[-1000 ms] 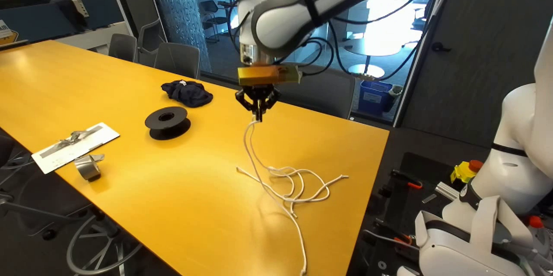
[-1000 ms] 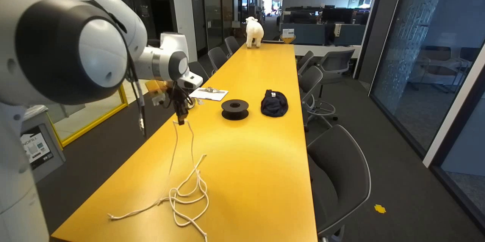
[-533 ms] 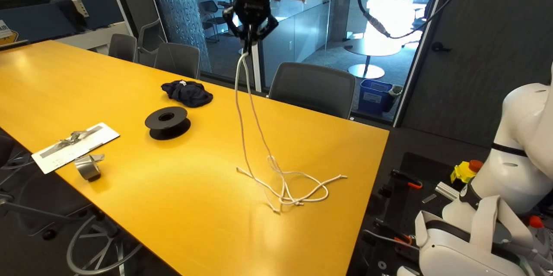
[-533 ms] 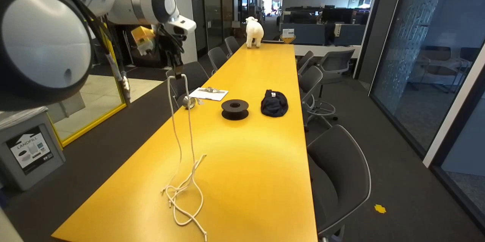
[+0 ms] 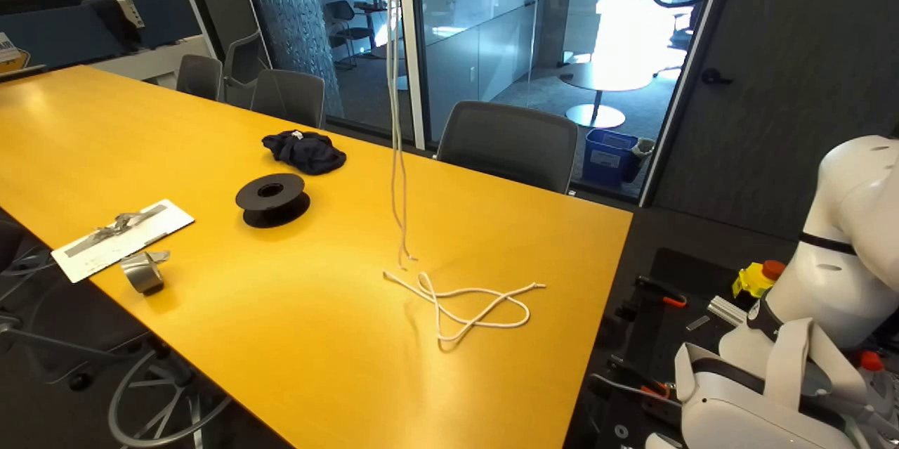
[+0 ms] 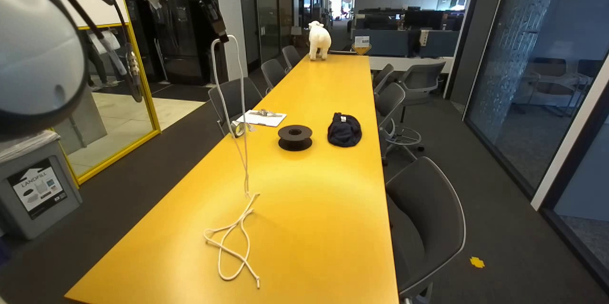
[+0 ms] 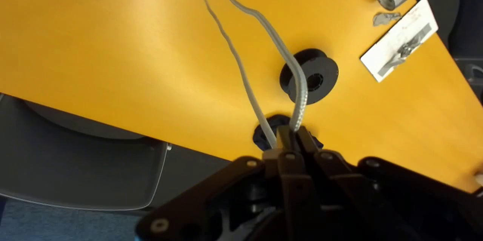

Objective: Untangle the ropes on the table.

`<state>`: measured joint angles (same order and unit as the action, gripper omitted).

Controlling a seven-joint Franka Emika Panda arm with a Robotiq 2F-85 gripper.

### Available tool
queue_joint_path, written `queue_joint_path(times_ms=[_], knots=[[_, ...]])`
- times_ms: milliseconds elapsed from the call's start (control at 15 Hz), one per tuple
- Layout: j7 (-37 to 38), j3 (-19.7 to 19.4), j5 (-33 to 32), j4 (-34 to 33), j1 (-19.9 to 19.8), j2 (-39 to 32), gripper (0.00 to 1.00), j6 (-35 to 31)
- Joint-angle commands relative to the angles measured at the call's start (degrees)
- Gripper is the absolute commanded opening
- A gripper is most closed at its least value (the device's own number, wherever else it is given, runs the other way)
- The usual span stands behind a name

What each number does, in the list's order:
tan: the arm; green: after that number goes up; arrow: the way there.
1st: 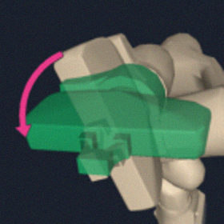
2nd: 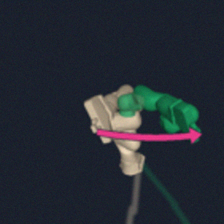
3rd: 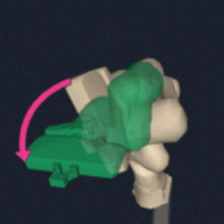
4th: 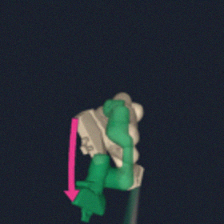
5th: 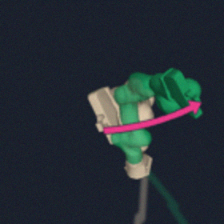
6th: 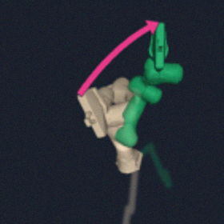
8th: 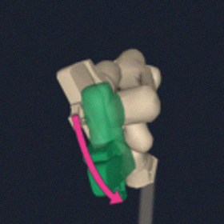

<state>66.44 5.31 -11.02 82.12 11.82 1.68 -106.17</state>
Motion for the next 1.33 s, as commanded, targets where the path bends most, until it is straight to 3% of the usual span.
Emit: queue_joint_path(times_ms=[0,400,867,1133,1267], knots=[[3.01,0.22,-4.61,-3.08,-0.33,0.1,0.01,1.55],[3.68,-1.24,-7.46,-1.37,-1.49,1.37,0.01,4.1],[1.78,-4.83,-5.3,2.16,-4.28,5.46,0.01,13.75],[-1.53,-7.69,-2.38,7.46,-5.71,9.42,0.01,17.92],[-3.49,-6.58,-1.2,10.07,-9.23,10.95,0.01,19.71]])
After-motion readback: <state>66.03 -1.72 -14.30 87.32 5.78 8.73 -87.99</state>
